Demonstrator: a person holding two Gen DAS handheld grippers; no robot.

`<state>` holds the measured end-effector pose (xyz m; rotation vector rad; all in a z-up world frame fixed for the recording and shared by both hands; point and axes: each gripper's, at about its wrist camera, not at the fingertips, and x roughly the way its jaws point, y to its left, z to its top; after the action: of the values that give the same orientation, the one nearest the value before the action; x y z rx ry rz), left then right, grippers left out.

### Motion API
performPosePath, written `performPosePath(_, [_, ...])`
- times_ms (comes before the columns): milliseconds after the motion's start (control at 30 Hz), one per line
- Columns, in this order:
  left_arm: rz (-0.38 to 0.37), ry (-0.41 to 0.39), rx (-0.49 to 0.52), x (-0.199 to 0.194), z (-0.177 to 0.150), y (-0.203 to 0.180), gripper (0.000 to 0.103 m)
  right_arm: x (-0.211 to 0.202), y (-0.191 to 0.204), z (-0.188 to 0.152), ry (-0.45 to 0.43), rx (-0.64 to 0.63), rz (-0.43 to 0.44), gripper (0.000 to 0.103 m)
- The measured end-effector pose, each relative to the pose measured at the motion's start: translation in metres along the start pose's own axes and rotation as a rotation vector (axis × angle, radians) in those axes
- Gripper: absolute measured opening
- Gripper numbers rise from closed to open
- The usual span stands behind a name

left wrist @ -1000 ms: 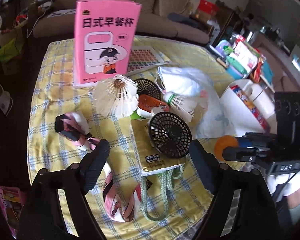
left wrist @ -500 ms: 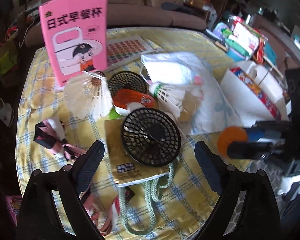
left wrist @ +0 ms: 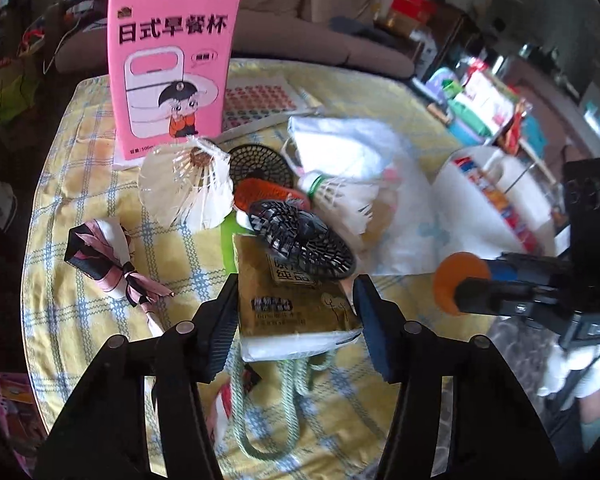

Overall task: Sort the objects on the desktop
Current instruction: 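Lift the orange ball with the right tool while the left tool grasps the wrapped notebook, then drop the ball into the box with the right tool while the left tool carries the notebook over it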

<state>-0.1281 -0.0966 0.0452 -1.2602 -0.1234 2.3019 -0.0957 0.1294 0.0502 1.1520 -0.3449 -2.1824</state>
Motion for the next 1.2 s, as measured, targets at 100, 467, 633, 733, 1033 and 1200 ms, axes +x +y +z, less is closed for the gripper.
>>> performPosePath(100, [-0.042, -0.023, -0.011, -0.017, 0.002, -0.001, 0.051, -0.006, 0.002, 0.002, -0.017, 0.0, 0.012, 0.04])
performPosePath(467, [-0.198, -0.117, 0.028, -0.064, 0.025, -0.089, 0.051, -0.108, 0.003, 0.011, -0.178, -0.028, -0.068, 0.04])
performPosePath(633, [-0.258, -0.109, 0.107, -0.039, 0.062, -0.173, 0.051, -0.184, -0.052, 0.009, -0.25, 0.022, -0.309, 0.04])
performPosePath(733, [-0.282, -0.093, 0.138, -0.01, 0.081, -0.219, 0.051, -0.2, -0.092, 0.001, -0.232, 0.082, -0.385, 0.04])
performPosePath(1033, [-0.241, 0.053, 0.178, 0.114, 0.121, -0.301, 0.051, -0.184, -0.155, -0.007, -0.092, 0.118, -0.458, 0.04])
performPosePath(1200, [-0.217, 0.117, 0.18, 0.15, 0.12, -0.315, 0.05, -0.17, -0.168, -0.009, -0.052, 0.107, -0.482, 0.04])
